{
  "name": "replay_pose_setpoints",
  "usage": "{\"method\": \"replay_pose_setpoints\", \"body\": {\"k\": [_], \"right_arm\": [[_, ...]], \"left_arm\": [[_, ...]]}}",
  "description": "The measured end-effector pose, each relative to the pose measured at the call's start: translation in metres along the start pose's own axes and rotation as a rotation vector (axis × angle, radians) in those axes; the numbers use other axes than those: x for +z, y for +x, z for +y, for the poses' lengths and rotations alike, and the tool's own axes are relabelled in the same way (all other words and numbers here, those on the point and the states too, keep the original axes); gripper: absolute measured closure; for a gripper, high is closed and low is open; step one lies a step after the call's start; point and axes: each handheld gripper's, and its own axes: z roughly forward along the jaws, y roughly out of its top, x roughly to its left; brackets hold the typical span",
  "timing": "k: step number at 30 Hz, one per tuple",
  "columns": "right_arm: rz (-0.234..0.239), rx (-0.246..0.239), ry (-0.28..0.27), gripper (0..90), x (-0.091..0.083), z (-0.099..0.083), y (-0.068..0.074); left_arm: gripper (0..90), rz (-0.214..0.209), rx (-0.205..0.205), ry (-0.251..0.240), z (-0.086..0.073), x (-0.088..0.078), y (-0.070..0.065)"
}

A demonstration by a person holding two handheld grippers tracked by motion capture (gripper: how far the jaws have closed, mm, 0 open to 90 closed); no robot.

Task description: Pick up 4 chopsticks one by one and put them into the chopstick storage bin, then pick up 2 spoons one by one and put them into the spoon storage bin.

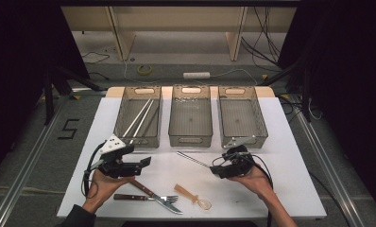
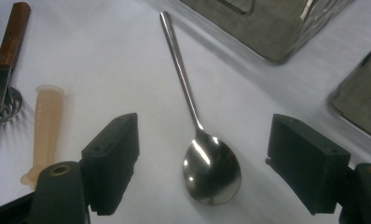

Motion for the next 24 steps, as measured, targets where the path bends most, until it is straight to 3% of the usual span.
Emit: {"method": "replay_pose_setpoints", "body": {"k": [3, 10, 24], "right_arm": [[0.004, -0.009, 0.018, 25.6, 0.004, 0.003, -0.001], [0.016, -0.016, 0.053, 26.0, 0.013, 0.009, -0.004], [0.031, -0.024, 0.104, 31.8, 0.018, 0.013, -0.01]], "left_arm": [[17.1, -0.004, 0.019, -0.011, -0.003, -0.002, -0.002], [16.3, -0.016, 0.018, -0.039, -0.008, -0.006, -0.005], [16.2, -0.014, 0.013, -0.038, -0.011, -0.009, -0.006]]}}
